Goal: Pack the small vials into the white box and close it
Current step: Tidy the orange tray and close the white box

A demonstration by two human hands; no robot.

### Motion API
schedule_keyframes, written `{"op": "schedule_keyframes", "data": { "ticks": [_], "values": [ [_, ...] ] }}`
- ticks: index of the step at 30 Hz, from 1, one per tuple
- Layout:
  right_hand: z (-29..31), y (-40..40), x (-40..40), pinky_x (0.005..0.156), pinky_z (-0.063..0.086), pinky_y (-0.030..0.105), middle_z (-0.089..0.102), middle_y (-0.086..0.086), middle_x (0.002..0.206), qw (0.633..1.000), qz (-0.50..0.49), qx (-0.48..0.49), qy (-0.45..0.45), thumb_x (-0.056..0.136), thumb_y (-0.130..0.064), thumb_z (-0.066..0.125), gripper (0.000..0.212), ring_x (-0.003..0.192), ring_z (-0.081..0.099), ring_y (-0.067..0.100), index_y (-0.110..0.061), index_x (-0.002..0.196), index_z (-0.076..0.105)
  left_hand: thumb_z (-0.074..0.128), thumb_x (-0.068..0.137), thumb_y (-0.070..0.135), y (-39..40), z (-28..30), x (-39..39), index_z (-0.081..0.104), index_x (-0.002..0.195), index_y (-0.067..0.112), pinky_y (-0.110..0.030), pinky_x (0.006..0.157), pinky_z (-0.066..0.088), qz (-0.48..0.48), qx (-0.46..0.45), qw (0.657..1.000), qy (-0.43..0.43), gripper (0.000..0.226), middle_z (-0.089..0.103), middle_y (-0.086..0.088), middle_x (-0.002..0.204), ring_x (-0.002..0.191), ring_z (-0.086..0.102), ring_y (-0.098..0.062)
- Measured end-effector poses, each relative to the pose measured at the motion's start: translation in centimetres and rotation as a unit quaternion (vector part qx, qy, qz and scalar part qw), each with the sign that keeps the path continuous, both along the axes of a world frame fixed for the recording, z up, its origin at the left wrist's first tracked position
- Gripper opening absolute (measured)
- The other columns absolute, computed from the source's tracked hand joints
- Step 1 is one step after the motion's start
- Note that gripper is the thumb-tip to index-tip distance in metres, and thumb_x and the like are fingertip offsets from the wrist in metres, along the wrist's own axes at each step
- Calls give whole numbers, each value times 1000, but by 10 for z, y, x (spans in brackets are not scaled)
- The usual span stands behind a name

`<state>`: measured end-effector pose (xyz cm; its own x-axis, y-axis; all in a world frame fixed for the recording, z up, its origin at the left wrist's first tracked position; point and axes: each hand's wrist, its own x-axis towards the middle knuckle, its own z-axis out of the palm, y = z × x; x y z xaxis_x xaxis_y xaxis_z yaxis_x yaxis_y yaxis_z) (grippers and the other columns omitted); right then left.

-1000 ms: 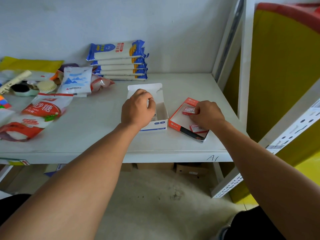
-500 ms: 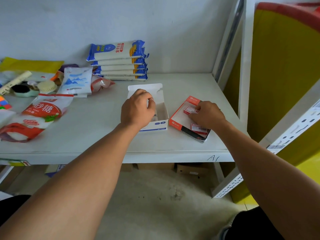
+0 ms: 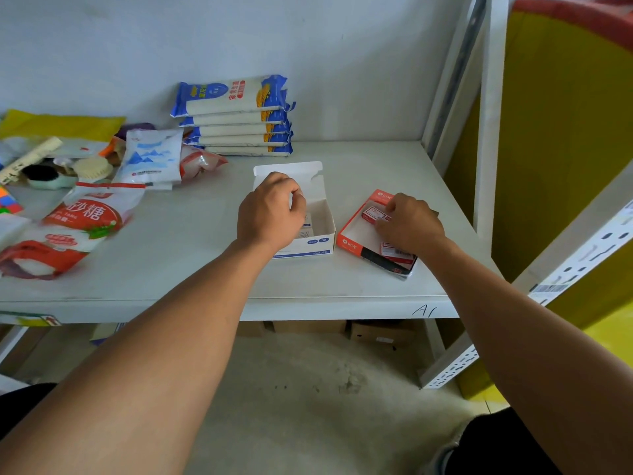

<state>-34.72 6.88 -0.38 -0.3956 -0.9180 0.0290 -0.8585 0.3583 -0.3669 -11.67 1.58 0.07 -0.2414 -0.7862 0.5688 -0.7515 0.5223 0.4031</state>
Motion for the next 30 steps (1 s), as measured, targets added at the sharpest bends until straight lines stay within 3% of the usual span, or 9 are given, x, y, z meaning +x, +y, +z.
{"op": "schedule_keyframes", "data": {
  "ticks": [5, 10, 14, 16, 19, 21, 26, 30],
  "values": [
    [-1, 4, -1, 66, 53, 32, 67, 4, 110, 999, 13, -24, -19, 90, -28, 61, 19, 82, 62, 21, -21, 107, 62, 52, 87, 21, 0, -2, 0, 65, 87, 11, -40, 67, 52, 2, 5, 1000, 2, 16, 64, -1, 102, 86, 64, -28],
    [2, 7, 0, 78, 56, 34, 61, 2, 127, 998, 55, 3, 3, 90, -27, 56, 30, 102, 61, 23, -30, 118, 68, 52, 87, 21, 2, -2, -1, 65, 86, 11, -40, 67, 52, 0, 6, 1000, 1, 17, 63, -2, 102, 84, 64, -30],
    [14, 7, -4, 58, 48, 25, 64, 2, 123, 996, 58, -14, -72, 94, -25, 55, 18, 89, 60, 22, -26, 106, 69, 52, 88, 20, 4, 1, 1, 65, 86, 10, -40, 67, 53, -7, 3, 1000, -3, 16, 64, -3, 102, 84, 64, -30],
    [24, 7, -13, 65, 46, 26, 62, 2, 125, 993, 88, 12, -73, 91, -26, 63, 13, 93, 59, 22, -27, 103, 69, 52, 88, 20, 3, 1, 2, 65, 86, 10, -39, 66, 52, -4, 2, 1000, -4, 16, 64, -3, 101, 82, 64, -30],
    [37, 13, -20, 86, 42, 28, 51, -1, 130, 966, 180, 183, 18, 82, -31, 74, 39, 112, 51, 21, -27, 119, 65, 52, 88, 19, 2, 0, 4, 64, 84, 10, -39, 65, 52, -1, 1, 1000, -2, 16, 64, -4, 99, 80, 63, -30],
    [37, 16, -19, 93, 40, 31, 50, -1, 130, 942, 219, 238, 88, 80, -33, 75, 49, 118, 46, 21, -27, 126, 61, 52, 89, 19, 2, -2, 3, 64, 84, 10, -41, 65, 53, -5, 2, 1000, -2, 16, 64, -5, 99, 80, 63, -31],
    [38, 22, -10, 87, 47, 30, 62, -3, 121, 937, 267, 211, 83, 82, -12, 71, 39, 106, 55, 19, -30, 116, 66, 51, 87, 19, 6, 0, -4, 64, 82, 11, -41, 64, 53, -19, 4, 1000, -5, 16, 63, -3, 98, 80, 63, -31],
    [37, 25, -7, 98, 41, 32, 50, -3, 139, 934, 283, 187, 113, 86, -6, 64, 44, 126, 45, 24, -35, 119, 66, 51, 89, 26, 8, 2, -9, 65, 86, 14, -39, 68, 52, -39, 8, 999, -29, 19, 64, 0, 100, 82, 63, -29]
  ]
}}
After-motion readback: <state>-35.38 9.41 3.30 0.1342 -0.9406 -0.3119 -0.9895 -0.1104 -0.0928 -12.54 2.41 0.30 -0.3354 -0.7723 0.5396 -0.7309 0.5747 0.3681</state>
